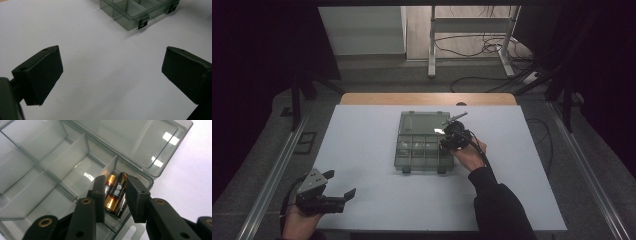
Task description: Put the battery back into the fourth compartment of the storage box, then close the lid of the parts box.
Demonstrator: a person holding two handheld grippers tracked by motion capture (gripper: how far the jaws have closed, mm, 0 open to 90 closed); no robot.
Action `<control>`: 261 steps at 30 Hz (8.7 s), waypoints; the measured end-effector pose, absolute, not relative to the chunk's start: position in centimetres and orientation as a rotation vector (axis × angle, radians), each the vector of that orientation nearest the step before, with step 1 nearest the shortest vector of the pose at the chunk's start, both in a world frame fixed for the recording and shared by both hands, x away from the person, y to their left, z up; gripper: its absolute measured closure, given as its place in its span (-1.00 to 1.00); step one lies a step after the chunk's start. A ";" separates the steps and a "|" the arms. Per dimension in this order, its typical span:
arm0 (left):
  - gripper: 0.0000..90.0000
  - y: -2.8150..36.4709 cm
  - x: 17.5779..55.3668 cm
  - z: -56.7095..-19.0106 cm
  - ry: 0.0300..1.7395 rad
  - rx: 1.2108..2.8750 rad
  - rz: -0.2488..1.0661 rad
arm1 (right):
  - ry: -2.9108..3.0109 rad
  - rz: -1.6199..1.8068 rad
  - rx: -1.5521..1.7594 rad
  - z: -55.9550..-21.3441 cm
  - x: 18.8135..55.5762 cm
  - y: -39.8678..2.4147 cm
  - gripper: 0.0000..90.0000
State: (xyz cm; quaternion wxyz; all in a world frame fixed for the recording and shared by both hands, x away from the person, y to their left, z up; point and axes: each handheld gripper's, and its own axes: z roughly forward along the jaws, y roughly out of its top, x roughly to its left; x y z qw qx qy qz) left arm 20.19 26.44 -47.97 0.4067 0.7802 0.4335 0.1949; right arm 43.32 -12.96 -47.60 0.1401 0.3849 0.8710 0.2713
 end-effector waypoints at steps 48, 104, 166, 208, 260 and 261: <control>-0.92 26.5 20.1 -47.8 1.100 1.954 0.491 | 2.518 1.045 0.944 -44.2 35.9 -16.0 -0.37; -0.92 26.5 20.1 -47.7 1.090 1.948 0.488 | 2.408 1.078 0.952 -43.8 27.1 -22.8 -0.92; -0.95 25.7 22.4 -47.5 0.993 1.889 0.336 | 2.286 1.082 1.018 -44.7 25.7 -25.2 -0.94; -0.99 18.1 30.3 -46.2 0.859 1.989 0.340 | 2.377 1.096 1.023 -43.5 33.8 -19.7 -0.99; -0.98 16.6 37.6 -47.0 0.891 2.013 0.344 | 2.379 0.960 1.215 -44.8 44.9 -16.5 -0.89; -0.97 16.5 37.7 -47.0 0.889 2.014 0.343 | 2.378 0.960 1.224 -44.8 45.1 -16.5 -0.88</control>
